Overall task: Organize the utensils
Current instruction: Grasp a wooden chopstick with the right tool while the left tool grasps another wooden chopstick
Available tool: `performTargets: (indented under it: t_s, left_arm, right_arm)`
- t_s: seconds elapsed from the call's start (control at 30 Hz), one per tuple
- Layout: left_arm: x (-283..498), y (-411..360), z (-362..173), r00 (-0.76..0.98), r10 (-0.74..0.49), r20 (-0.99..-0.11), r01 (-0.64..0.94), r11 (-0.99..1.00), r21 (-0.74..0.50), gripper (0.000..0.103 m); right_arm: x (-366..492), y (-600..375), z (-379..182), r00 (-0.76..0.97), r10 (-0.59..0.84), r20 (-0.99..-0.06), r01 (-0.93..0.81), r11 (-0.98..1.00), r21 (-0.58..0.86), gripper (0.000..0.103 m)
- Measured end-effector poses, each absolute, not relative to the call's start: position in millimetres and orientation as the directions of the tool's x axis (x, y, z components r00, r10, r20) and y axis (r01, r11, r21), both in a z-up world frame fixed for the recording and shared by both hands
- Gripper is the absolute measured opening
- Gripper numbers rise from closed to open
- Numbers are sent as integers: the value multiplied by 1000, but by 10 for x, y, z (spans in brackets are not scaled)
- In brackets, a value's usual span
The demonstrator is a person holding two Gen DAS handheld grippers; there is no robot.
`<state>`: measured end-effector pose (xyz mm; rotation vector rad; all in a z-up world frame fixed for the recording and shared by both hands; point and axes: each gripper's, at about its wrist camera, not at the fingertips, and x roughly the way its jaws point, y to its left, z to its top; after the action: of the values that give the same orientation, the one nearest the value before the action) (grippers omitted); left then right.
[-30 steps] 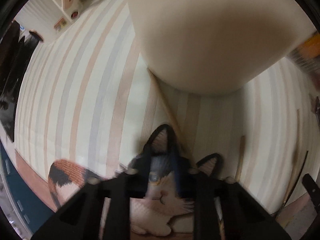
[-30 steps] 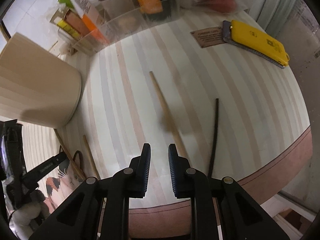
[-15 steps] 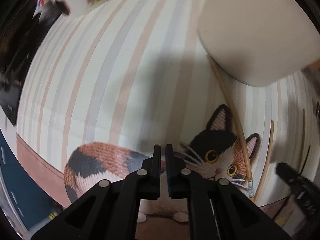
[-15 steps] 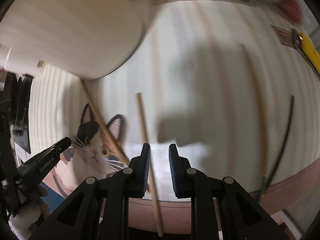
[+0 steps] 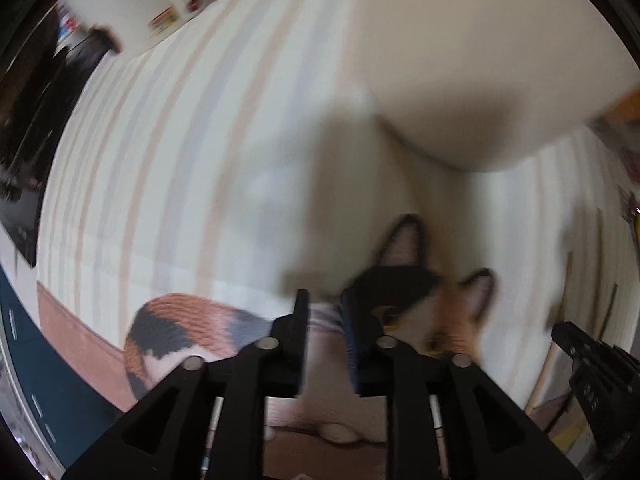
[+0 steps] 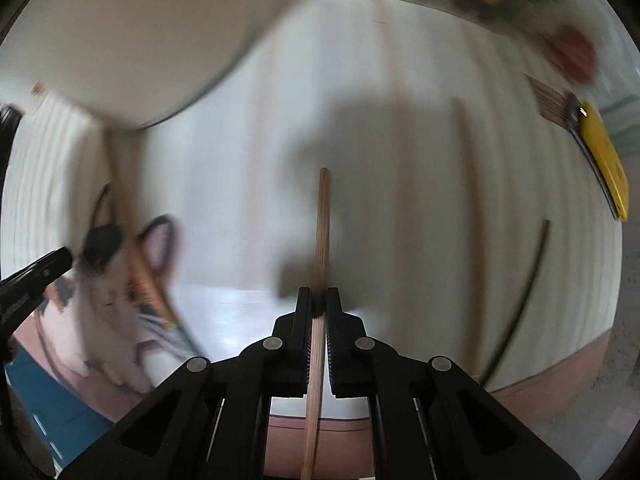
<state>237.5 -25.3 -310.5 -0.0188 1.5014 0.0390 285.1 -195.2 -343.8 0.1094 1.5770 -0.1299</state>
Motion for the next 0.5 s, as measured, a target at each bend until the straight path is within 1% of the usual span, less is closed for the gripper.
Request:
performTargets:
  t_s: [0.03, 0.07, 0.1, 0.23, 0.3, 0.37, 0.4, 0.43, 0.47, 0.5]
  left_arm:
    - [2375, -346, -3095, 66, -10, -998, -29, 1000, -12, 46]
    - [2376, -441, -3090, 62, -38, -997, -22, 999, -40, 66]
    - [2380, -534, -3091, 61, -61, -996, -17, 998, -62, 68]
    - [2402, -861, -3181, 43, -68, -997, 0, 998, -68, 68]
    - [2422, -986, -3264, 37, -48, -998, 18, 999, -47, 61]
    - [2423, -1120, -3263, 69, 2, -998, 50, 999, 5, 43]
    - [2417, -1148, -3253, 86, -1, -996, 65, 998, 5, 26]
    - [2412, -1192, -3235, 93, -3, -996, 85, 996, 5, 16]
    - [2408, -1217, -3226, 89, 1, -996, 97, 995, 10, 11]
    - [2374, -1204, -3220, 87, -4, -996, 103, 995, 5, 11]
  right_arm:
    - [2848, -2016, -3437, -12, -14, -1000, 163, 986, -16, 6]
    - [2846, -2104, -3438, -15, -19, -1000, 180, 984, -21, 6]
    - [2845, -2156, -3440, -16, -21, -1000, 190, 981, -24, 6]
    - [2794, -2352, -3434, -11, -16, -1000, 242, 970, -19, 6]
    - [2769, -2376, -3433, -8, -18, -1000, 253, 967, -19, 6]
    - [2752, -2427, -3434, -8, -19, -1000, 256, 967, -20, 6]
    - [2734, -2447, -3431, -9, -19, -1000, 257, 966, -21, 6]
    - [2720, -2460, -3430, -10, -19, -1000, 258, 966, -21, 6]
    - [2726, -2470, -3427, -10, -18, -1000, 259, 966, -20, 6]
    - [2753, -2486, -3420, -9, -18, -1000, 257, 966, -20, 7]
